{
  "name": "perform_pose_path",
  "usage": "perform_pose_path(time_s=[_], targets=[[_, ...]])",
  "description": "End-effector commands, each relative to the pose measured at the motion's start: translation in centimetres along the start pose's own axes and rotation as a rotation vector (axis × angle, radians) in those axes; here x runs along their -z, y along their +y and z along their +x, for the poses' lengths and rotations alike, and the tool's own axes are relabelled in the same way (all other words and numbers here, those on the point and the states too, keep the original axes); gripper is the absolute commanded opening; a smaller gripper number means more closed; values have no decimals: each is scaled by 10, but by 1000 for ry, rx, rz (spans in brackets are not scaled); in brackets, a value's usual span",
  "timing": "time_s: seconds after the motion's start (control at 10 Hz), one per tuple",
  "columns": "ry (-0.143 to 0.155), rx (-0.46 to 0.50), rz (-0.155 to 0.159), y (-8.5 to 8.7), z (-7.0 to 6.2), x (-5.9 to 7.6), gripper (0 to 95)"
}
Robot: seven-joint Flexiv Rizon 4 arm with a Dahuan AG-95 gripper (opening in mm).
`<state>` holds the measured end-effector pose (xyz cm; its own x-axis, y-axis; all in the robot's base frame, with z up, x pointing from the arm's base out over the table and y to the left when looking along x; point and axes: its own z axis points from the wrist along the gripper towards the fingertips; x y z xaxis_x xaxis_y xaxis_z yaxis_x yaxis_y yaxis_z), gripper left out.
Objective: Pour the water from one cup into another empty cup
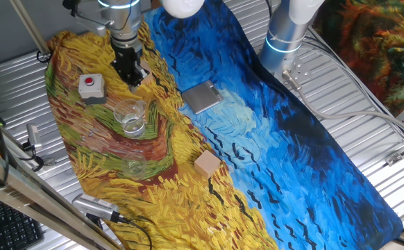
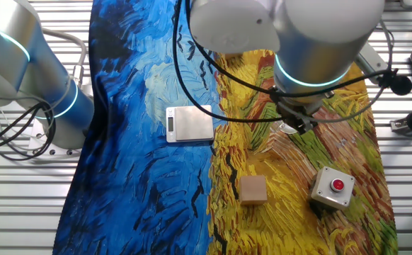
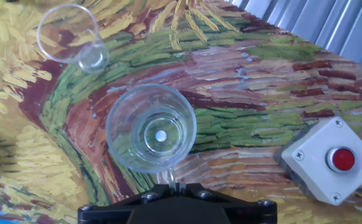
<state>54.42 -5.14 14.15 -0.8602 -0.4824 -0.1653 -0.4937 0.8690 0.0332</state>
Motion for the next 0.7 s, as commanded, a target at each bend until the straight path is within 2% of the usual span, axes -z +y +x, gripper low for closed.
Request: perform_pose_path(time_s=[0.1, 0.7], targets=[[-4, -1, -1, 1, -2, -4, 0], [-20, 2, 1, 2, -4, -14, 0]])
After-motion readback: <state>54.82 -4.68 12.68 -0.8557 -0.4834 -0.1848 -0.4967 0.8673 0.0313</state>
